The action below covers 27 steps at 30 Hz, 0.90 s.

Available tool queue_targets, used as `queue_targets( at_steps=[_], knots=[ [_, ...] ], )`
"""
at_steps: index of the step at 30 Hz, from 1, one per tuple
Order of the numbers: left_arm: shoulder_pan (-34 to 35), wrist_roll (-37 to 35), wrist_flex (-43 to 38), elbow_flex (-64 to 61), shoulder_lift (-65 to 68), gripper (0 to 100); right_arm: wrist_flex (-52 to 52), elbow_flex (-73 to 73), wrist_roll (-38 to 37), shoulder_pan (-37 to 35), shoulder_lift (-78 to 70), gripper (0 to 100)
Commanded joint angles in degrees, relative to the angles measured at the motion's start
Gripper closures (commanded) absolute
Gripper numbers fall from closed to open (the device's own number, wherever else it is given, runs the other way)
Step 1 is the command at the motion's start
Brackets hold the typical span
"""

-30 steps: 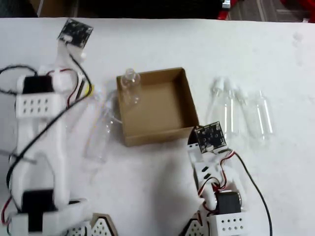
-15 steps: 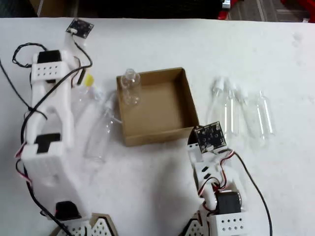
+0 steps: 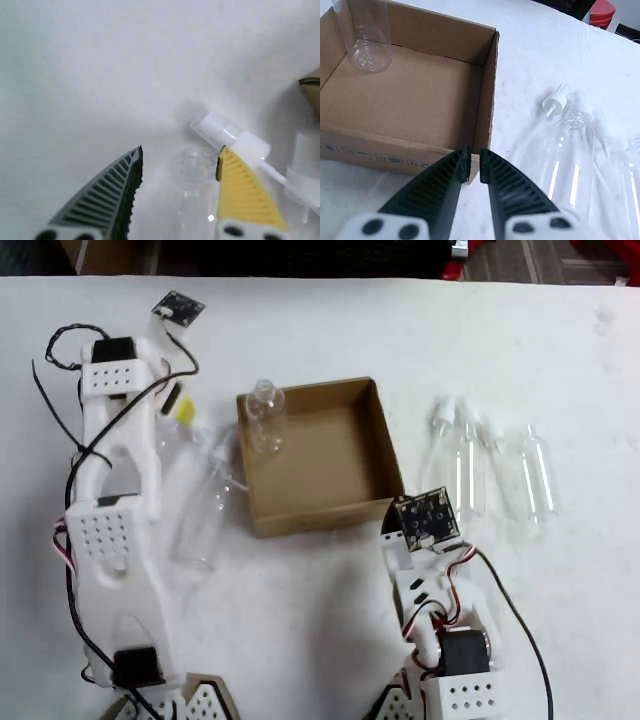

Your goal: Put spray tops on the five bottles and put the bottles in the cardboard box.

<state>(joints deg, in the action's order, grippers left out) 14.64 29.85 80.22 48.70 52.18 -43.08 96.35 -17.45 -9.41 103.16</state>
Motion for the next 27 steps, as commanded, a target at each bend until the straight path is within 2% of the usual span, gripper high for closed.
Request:
queue_targets(
  at_steps=[1, 5, 12, 21, 24, 27],
  knots=[
    [0.0, 0.9, 2.9, 7.3, 2.6, 77, -0.1, 0.5, -0.4, 0.7, 0.3, 97.4],
    [-0.2, 3.7, 6.4, 13.5, 6.7, 78, -0.1, 0.5, -0.4, 0.7, 0.3, 97.4],
    [-0.4, 4.0, 12.7, 24.6, 11.6, 91, -0.1, 0.5, -0.4, 0.7, 0.3, 97.4],
    [-1.3, 3.4, 22.0, 36.6, 13.1, 91, -0.1, 0.5, -0.4, 0.7, 0.3, 97.4],
    [-1.4, 2.6, 22.2, 37.5, 12.7, 93, -0.1, 0.5, -0.4, 0.7, 0.3, 97.4],
    [-1.4, -1.4, 22.3, 37.5, 12.5, 98, -0.1, 0.5, -0.4, 0.7, 0.3, 97.4]
  ],
)
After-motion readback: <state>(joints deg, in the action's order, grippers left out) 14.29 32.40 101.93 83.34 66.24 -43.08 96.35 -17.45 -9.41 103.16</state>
